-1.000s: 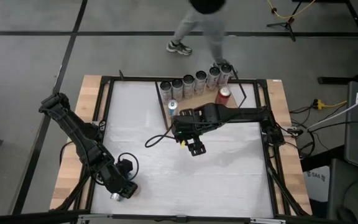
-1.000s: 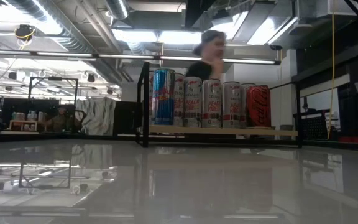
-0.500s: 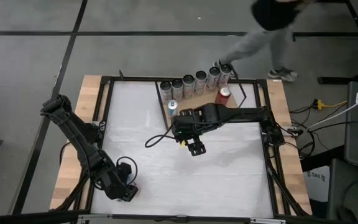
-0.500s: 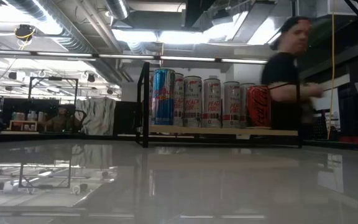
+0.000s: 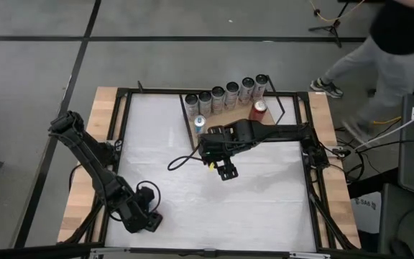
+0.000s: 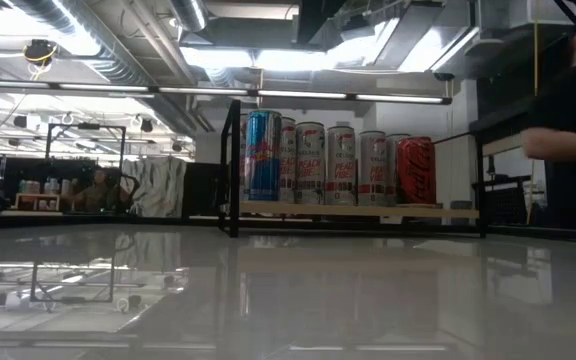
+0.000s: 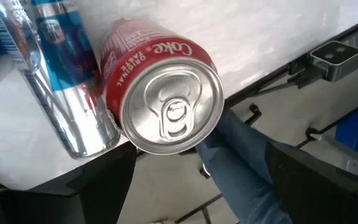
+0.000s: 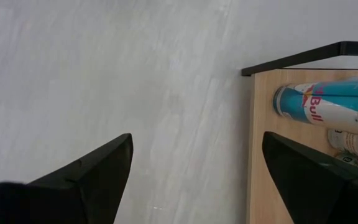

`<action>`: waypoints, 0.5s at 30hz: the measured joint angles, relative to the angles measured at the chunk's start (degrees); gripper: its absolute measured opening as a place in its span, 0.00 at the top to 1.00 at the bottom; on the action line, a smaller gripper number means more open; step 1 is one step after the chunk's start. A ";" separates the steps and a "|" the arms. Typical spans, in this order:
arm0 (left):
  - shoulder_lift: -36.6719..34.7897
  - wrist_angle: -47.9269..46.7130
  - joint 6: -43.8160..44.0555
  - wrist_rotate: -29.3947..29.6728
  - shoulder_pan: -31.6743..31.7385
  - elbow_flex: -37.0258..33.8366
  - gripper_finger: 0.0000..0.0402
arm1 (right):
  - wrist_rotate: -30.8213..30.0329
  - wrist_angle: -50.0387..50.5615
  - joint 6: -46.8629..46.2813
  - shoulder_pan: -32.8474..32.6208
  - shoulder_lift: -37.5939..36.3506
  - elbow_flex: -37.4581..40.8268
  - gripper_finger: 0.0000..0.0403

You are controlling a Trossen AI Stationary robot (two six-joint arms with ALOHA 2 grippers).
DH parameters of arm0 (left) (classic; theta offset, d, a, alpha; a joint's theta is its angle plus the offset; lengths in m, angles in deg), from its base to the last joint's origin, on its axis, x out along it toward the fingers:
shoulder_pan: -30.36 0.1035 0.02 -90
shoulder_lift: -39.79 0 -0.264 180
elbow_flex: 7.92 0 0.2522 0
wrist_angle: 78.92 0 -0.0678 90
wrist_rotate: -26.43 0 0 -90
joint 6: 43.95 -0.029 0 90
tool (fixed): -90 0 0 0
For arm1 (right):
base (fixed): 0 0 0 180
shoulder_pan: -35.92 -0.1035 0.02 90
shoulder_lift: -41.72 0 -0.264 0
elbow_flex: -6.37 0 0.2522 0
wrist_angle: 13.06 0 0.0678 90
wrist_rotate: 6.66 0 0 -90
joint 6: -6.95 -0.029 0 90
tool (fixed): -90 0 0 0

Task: Place canned beverage on shelf
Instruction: Put the red black soda can on the shelf aligned with the other red black soda can

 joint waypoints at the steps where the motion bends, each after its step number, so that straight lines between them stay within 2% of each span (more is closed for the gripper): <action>1: 0.00 -0.17 0.04 -0.06 0.12 0.00 0.13 | 0.00 -0.03 0.00 0.01 0.00 0.00 0.14; 15: 0.31 -3.17 4.18 -0.24 1.65 0.00 0.13 | 0.00 -0.11 0.02 0.01 0.00 0.00 0.14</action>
